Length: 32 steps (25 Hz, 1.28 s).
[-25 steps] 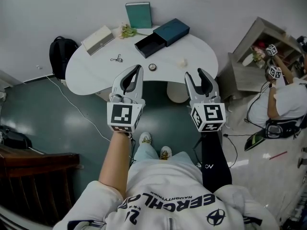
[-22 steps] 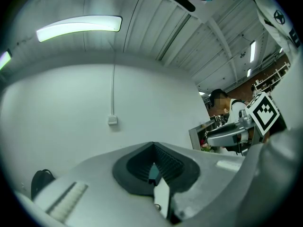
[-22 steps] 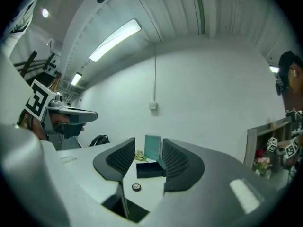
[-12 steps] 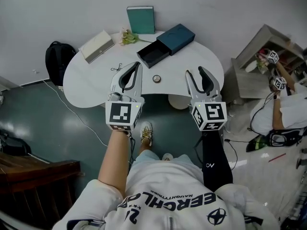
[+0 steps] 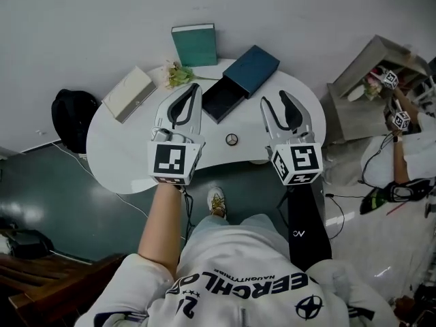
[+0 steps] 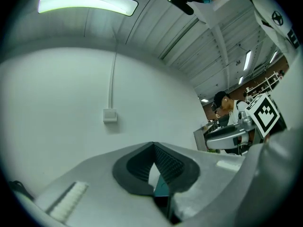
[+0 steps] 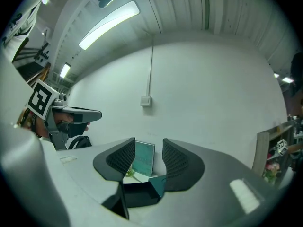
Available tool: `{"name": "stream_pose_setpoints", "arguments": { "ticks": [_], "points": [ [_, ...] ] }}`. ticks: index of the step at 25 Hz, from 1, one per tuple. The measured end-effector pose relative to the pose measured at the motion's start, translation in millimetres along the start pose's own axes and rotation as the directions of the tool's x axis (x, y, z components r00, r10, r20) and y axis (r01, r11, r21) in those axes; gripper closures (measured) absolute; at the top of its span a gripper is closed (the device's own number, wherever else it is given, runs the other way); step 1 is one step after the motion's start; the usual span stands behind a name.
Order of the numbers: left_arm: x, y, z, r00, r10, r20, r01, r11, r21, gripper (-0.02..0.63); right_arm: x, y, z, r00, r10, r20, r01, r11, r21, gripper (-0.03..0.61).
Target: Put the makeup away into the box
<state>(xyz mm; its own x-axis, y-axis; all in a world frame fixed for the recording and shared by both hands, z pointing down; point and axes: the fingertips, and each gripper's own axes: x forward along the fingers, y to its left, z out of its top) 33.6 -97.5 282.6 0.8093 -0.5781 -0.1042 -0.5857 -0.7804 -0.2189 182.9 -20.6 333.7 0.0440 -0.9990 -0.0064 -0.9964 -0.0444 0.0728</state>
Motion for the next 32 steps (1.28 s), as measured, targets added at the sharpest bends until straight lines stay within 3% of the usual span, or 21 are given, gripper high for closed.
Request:
{"name": "stream_pose_setpoints", "arguments": {
  "ticks": [8, 17, 32],
  "points": [
    [39, 45, -18, 0.997, -0.077, 0.018, 0.077, 0.997, -0.025, 0.606, 48, 6, 0, 0.997, -0.079, -0.017, 0.079, 0.997, -0.003, 0.367],
    [56, 61, -34, 0.993, -0.117, 0.032, 0.118, 0.991, -0.058, 0.606, 61, 9, -6, 0.993, -0.117, -0.035, 0.116, 0.993, -0.020, 0.368],
    [71, 69, -33, 0.992, -0.121, 0.045, 0.124, 0.989, -0.075, 0.606, 87, 9, -1, 0.998, -0.069, -0.016, 0.068, 0.997, -0.027, 0.368]
  ]
}}
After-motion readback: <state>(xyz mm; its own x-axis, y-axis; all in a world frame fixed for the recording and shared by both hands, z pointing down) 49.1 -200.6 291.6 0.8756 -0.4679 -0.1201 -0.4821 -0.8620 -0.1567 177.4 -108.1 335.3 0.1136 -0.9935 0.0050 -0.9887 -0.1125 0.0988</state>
